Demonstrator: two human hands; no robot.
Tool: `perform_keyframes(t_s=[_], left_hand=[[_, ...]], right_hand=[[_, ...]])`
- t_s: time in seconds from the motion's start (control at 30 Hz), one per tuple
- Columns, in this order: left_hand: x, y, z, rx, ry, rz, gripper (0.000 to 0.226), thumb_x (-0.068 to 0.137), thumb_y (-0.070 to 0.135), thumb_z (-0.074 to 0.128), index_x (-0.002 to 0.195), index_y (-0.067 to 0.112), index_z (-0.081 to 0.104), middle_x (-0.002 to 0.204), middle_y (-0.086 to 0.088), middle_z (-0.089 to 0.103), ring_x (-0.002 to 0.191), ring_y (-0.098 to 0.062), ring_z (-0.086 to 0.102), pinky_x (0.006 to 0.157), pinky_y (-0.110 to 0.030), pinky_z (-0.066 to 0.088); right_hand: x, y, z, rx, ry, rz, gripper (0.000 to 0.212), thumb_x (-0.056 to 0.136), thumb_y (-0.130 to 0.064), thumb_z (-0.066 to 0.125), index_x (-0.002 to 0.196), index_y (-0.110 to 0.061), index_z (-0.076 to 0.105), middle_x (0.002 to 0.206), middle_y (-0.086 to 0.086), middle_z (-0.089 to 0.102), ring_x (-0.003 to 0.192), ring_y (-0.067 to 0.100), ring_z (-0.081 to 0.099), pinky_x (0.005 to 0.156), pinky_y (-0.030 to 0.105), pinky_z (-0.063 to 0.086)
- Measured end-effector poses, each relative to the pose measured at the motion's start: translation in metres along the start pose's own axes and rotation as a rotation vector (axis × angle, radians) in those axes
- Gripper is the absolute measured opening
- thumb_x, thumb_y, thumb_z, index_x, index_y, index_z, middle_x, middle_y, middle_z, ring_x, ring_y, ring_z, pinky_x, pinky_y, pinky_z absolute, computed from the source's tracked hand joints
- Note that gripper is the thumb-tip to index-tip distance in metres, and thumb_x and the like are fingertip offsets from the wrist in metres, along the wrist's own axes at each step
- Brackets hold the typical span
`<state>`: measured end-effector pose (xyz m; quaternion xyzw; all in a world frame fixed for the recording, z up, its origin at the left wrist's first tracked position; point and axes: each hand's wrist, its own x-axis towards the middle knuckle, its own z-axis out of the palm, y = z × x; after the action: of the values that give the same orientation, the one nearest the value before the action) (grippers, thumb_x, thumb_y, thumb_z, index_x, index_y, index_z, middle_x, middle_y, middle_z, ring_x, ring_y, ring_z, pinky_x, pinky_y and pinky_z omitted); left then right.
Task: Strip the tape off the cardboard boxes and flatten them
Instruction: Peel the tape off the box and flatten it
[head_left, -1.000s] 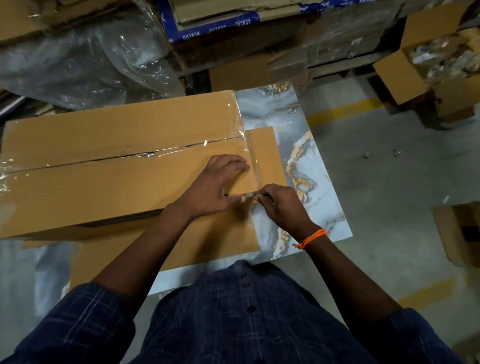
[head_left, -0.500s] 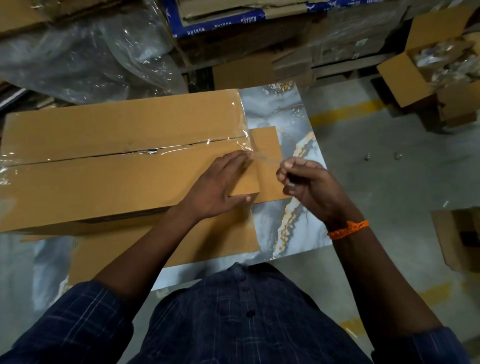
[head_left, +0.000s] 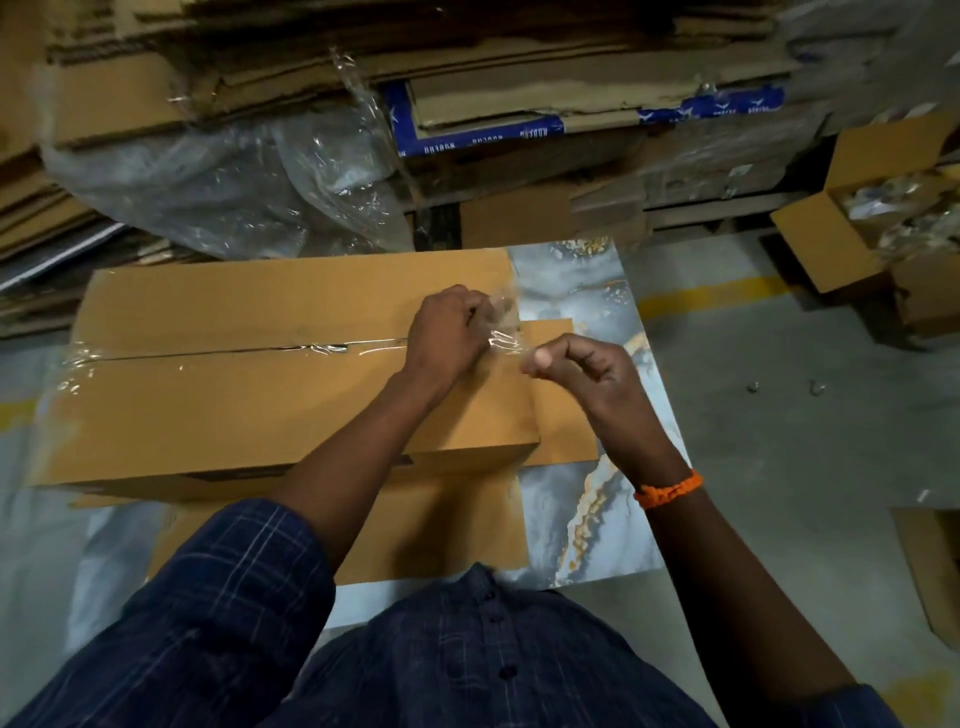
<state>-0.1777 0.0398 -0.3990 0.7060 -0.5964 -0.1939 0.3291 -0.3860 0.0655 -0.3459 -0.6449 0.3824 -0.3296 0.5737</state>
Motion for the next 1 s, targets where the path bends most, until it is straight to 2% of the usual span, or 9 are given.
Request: perform_keyframes(t_s=[0.03,0.1,0.17,0.3,0.6,0.73,0.87,0.93,1.0], left_hand=[[0.003,-0.001,-0.002,-0.059,0.006,-0.06,0.027,0.098,0.027,0.061,0.074,0.022,0.074,0.071,0.007,0.064,0.066,-0.01,0.059,0.064,-0.032,0.047],[0.01,0.0,-0.006,-0.19,-0.019,-0.201,0.033,0.099,0.03,0.062,0.066,0.028,0.07,0.059,0.017,0.06,0.059,0.003,0.054,0.059,-0.025,0.04],[0.017,0.001,-0.007,-0.348,-0.067,-0.392,0.024,0.092,0.028,0.066,0.072,0.021,0.078,0.06,0.017,0.064,0.06,0.0,0.055,0.059,-0.021,0.041],[0.021,0.0,-0.007,-0.469,-0.138,-0.57,0.023,0.088,0.022,0.065,0.065,0.017,0.071,0.048,0.01,0.055,0.044,-0.009,0.045,0.042,-0.016,0.032],[0.019,-0.007,-0.001,-0.454,-0.134,-0.47,0.03,0.098,0.026,0.056,0.085,0.013,0.079,0.064,0.014,0.066,0.052,0.002,0.053,0.049,-0.018,0.04],[0.035,-0.007,-0.013,-0.312,0.149,-0.223,0.039,0.104,0.032,0.052,0.072,0.02,0.07,0.078,0.007,0.074,0.072,0.0,0.066,0.073,-0.023,0.049],[0.067,-0.011,-0.043,-0.113,0.19,-0.128,0.042,0.102,0.042,0.048,0.079,0.017,0.073,0.074,0.007,0.072,0.072,-0.005,0.065,0.072,-0.033,0.054],[0.071,-0.018,-0.045,-0.133,0.199,-0.125,0.043,0.101,0.044,0.048,0.078,0.017,0.074,0.073,0.005,0.072,0.073,-0.011,0.067,0.074,-0.041,0.055],[0.066,-0.019,-0.038,-0.217,0.245,-0.148,0.041,0.102,0.041,0.05,0.078,0.017,0.074,0.073,0.005,0.072,0.071,-0.009,0.066,0.072,-0.037,0.054]], right_hand=[[0.003,0.011,0.001,-0.107,-0.014,0.026,0.016,0.092,-0.022,0.073,0.095,-0.007,0.073,0.099,0.005,0.073,0.099,0.015,0.069,0.093,0.036,0.055],[0.013,0.032,0.002,-0.418,-0.077,0.0,0.043,0.082,-0.034,0.083,0.117,-0.012,0.07,0.126,0.001,0.067,0.12,0.013,0.061,0.105,0.035,0.049],[0.028,0.045,0.003,-0.69,-0.188,-0.058,0.07,0.079,-0.039,0.084,0.138,-0.01,0.058,0.15,0.004,0.049,0.138,0.017,0.044,0.115,0.032,0.037],[0.044,0.051,0.014,-0.918,-0.102,-0.154,0.064,0.086,-0.037,0.075,0.139,-0.008,0.053,0.145,0.007,0.049,0.134,0.024,0.042,0.105,0.042,0.047],[0.049,0.061,0.015,-1.118,-0.139,-0.204,0.062,0.095,-0.049,0.058,0.139,-0.007,0.054,0.141,0.01,0.053,0.13,0.028,0.048,0.108,0.04,0.044],[0.053,0.061,0.03,-1.158,-0.108,-0.142,0.065,0.097,-0.057,0.047,0.143,-0.01,0.049,0.134,0.008,0.054,0.116,0.029,0.051,0.098,0.043,0.047],[0.056,0.065,0.041,-1.228,-0.103,-0.074,0.074,0.099,-0.063,0.033,0.15,-0.01,0.038,0.133,0.011,0.05,0.112,0.032,0.048,0.091,0.045,0.048],[0.06,0.064,0.041,-1.243,-0.097,-0.068,0.077,0.098,-0.065,0.032,0.15,-0.008,0.037,0.132,0.012,0.048,0.111,0.032,0.048,0.091,0.045,0.048],[0.062,0.064,0.041,-1.246,-0.095,-0.08,0.079,0.097,-0.066,0.033,0.149,-0.007,0.038,0.129,0.012,0.048,0.109,0.031,0.048,0.089,0.045,0.049]])
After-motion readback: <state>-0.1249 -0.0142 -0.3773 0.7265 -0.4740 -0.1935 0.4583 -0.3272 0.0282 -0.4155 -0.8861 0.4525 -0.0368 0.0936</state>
